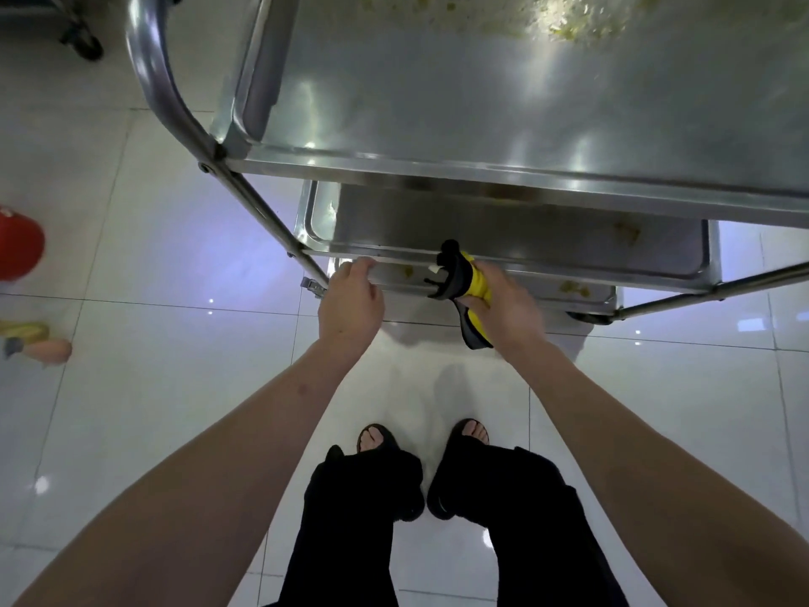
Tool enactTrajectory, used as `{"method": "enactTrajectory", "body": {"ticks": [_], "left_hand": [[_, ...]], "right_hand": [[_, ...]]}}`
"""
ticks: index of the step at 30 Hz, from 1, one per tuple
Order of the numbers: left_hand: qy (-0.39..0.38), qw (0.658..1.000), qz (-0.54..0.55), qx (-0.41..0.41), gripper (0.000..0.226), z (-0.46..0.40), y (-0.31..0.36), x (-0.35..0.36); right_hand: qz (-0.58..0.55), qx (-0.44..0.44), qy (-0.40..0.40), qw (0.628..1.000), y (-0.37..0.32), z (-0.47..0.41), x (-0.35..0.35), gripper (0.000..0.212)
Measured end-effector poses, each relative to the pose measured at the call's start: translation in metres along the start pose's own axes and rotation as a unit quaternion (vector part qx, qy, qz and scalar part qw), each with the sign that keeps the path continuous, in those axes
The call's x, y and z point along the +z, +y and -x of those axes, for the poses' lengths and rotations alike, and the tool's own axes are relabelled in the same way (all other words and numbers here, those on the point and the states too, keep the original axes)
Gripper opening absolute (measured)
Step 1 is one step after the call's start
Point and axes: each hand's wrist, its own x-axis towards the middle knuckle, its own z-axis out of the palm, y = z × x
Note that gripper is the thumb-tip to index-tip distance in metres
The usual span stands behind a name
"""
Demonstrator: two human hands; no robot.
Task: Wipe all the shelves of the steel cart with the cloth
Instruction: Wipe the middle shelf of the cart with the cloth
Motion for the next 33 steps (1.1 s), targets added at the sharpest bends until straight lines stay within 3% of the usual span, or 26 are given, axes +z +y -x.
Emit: {"method": "enactTrajectory", "body": {"ticks": [7, 12, 21, 26, 33], "left_hand": [[0.063, 0.998, 0.001, 0.023, 0.036, -0.038, -0.040, 0.030], [0.087, 0.996, -0.001, 0.036, 0.035, -0.072, -0.063, 0.044], [0.181, 0.973, -0.016, 0.143, 0.030, -0.141, -0.092, 0.070], [0.224, 0.953, -0.035, 0.202, 0.029, -0.164, -0.109, 0.081], [0.223, 0.961, -0.034, 0.159, 0.032, -0.192, -0.123, 0.098]], "right_hand": [[-0.050, -0.033, 0.045, 0.997, 0.004, -0.055, 0.036, 0.057], [0.005, -0.044, 0.097, 0.994, 0.009, -0.091, 0.047, 0.063], [0.020, -0.171, 0.241, 0.955, 0.006, -0.150, 0.073, 0.054], [0.122, -0.137, 0.176, 0.967, -0.006, -0.183, 0.098, 0.053], [0.201, -0.179, 0.087, 0.959, 0.004, -0.215, 0.143, 0.061]]}}
